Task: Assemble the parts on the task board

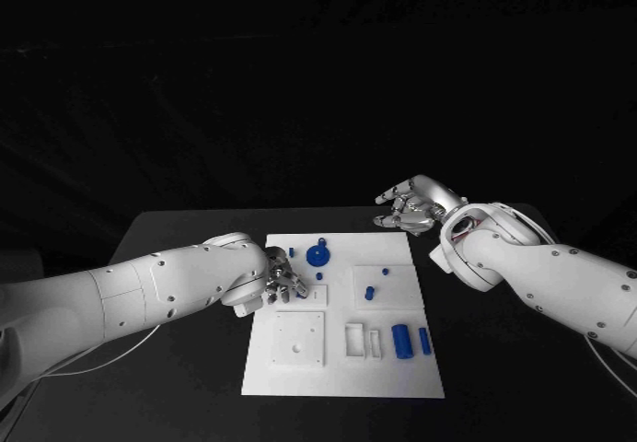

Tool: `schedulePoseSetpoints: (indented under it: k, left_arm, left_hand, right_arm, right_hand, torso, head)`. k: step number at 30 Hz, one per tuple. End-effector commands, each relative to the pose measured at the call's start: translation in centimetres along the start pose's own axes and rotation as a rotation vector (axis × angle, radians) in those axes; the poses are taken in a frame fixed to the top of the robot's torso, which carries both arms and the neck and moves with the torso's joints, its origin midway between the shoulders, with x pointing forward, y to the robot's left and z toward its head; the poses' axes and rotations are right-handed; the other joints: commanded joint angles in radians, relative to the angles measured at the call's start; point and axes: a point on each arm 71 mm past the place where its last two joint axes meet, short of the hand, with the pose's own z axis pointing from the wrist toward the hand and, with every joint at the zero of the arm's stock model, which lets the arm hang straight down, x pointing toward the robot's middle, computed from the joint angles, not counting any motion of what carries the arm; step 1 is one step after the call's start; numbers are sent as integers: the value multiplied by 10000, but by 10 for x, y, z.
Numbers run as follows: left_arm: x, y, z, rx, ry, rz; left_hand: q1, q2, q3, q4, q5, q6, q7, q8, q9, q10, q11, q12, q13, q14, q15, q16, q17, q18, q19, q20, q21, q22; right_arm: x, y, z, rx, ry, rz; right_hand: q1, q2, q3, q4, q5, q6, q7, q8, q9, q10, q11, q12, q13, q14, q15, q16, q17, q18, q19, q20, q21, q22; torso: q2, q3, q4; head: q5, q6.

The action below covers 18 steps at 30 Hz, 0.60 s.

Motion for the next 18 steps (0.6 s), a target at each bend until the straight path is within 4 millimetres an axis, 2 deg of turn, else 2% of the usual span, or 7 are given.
schedulePoseSetpoints:
  k: [1, 5, 13, 14, 15, 16, 18]
  left_arm:
    - [9, 2, 2, -143, 485, 269]
    - [9, 1, 2, -131, 559, 296]
    - [11, 1, 2, -161, 831, 430]
    - [12, 1, 2, -167, 862, 445]
    - [12, 1, 2, -174, 897, 461]
    - [12, 1, 2, -179, 925, 474]
    - [12, 1, 2, -190, 965, 493]
  left_hand:
    - [-96, 151, 42, -7, 459, 2251, -1128, 32, 5689, 510, -58, 98, 13, 75, 13, 110, 81, -64, 76, -12, -64, 51]
    - [-555, 165, 360, -320, 844, 2300, -1143, 45, 5950, 510, -54, 177, -14, 76, 25, 204, 163, -53, 98, 7, -135, 199]
    - [-900, 266, 599, -630, 933, 2344, -1151, 32, 6187, 510, -41, 316, -63, 76, 40, 331, 274, -30, 164, 41, -359, 506]
    - [-840, 273, 842, -730, 325, 2308, -1138, 20, 6183, 514, -41, 319, -66, 78, 35, 339, 286, -30, 163, 38, -372, 521]
    - [-1131, 119, 1552, -842, -142, 2283, -1096, 16, 6175, 539, -45, 339, -62, 73, 44, 344, 283, -23, 173, 54, -391, 561]
    - [-1363, 17, 2005, -868, -163, 2349, -1145, 53, 6192, 510, -32, 348, -59, 76, 51, 353, 292, -11, 178, 64, -409, 591]
    - [-1363, 17, 2005, -868, -163, 2349, -1145, 53, 6192, 510, -32, 348, -59, 76, 51, 353, 292, -11, 178, 64, -409, 591]
  right_arm:
    - [1, 1, 0, -95, 77, -7]
    - [1, 1, 1, -96, 83, -4]
    - [1, 1, 1, -93, 86, -3]
    - [1, 1, 1, -93, 85, -3]
    - [1, 1, 1, -92, 85, -3]
    - [1, 1, 1, -92, 84, -2]
    - [1, 1, 1, -89, 82, -1]
  right_hand:
    - [-103, 33, 57, -8, 62, 67, 3, -13, 9, -35, -27, 16, -15, -13, -52, 49, -8, 95, 112, 2, -10, 713]
    - [-100, 30, 84, -20, 118, 64, 6, -15, 8, -37, -28, 10, -18, -17, -52, 45, -9, 95, 108, 1, -15, 712]
    - [-120, 9, 128, -42, 219, 62, 6, -16, 7, -34, -30, 3, -24, -15, -55, 44, -8, 95, 107, -2, -14, 712]
    - [-120, 9, 128, -42, 219, 62, 6, -16, 7, -34, -30, 3, -24, -15, -55, 44, -8, 95, 107, -2, -14, 712]
    - [-120, 9, 128, -42, 219, 62, 6, -16, 7, -34, -30, 3, -24, -15, -55, 44, -8, 95, 107, -2, -14, 712]
    - [-120, 8, 129, -42, 220, 62, 7, -16, 7, -34, -30, 3, -24, -15, -55, 44, -8, 95, 107, -2, -13, 712]
    - [-128, 5, 141, -46, 241, 62, 8, -16, 7, -31, -29, 3, -24, -14, -56, 44, -8, 94, 109, -2, -3, 714]
  torso:
    - [1, -4, 10]
    - [2, 2, 11]
    - [-3, -2, 7]
    - [-4, 0, 6]
    - [-5, -2, 6]
    - [-6, -4, 6]
    - [-4, -2, 8]
  head:
    - [-5, -18]
    - [4, -23]
    - [8, -76]
    - [7, -80]
    - [8, -78]
    - [12, -81]
    - [14, -85]
